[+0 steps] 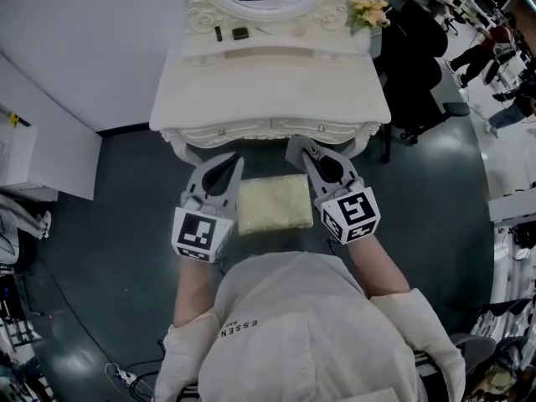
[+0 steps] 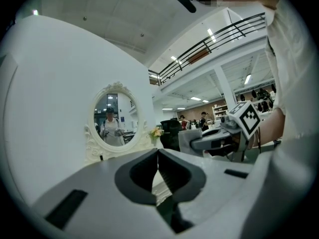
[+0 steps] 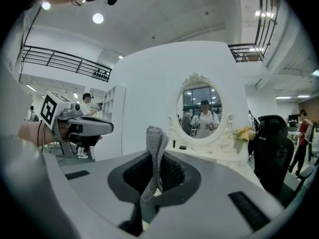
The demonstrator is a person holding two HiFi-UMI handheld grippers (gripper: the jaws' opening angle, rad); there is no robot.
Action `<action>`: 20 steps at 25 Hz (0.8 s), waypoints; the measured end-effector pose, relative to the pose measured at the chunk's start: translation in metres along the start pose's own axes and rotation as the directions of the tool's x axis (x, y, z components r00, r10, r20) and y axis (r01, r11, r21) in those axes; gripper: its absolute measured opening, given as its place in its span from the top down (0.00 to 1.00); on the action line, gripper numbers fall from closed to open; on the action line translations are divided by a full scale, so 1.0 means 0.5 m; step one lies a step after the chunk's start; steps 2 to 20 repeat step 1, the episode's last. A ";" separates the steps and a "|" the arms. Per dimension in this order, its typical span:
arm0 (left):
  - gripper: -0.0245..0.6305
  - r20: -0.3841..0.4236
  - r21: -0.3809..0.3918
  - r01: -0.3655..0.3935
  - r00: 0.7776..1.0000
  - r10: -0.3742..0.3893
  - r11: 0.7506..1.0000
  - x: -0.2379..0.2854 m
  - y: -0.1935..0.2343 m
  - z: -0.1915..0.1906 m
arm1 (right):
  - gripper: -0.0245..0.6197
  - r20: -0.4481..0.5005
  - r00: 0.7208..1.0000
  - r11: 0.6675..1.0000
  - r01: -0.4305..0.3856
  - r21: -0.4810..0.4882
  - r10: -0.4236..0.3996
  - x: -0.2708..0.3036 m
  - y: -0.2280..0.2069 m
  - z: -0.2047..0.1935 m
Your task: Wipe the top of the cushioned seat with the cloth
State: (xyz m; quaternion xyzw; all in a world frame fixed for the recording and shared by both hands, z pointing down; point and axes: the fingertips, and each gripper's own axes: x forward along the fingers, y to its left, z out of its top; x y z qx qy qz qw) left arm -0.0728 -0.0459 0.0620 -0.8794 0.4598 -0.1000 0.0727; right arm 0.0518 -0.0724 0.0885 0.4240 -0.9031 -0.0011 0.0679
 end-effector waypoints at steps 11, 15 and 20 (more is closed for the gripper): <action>0.96 0.004 0.000 0.000 1.000 0.000 1.000 0.000 -0.001 0.002 | 0.92 0.000 1.000 1.000 0.002 0.001 -0.002 -0.001 -0.002 0.001; 0.96 0.004 0.000 0.000 1.000 0.000 1.000 0.000 -0.001 0.002 | 0.92 0.000 1.000 1.000 0.002 0.001 -0.002 -0.001 -0.002 0.001; 0.96 0.004 0.000 0.000 1.000 0.000 1.000 0.000 -0.001 0.002 | 0.92 0.000 1.000 1.000 0.002 0.001 -0.002 -0.001 -0.002 0.001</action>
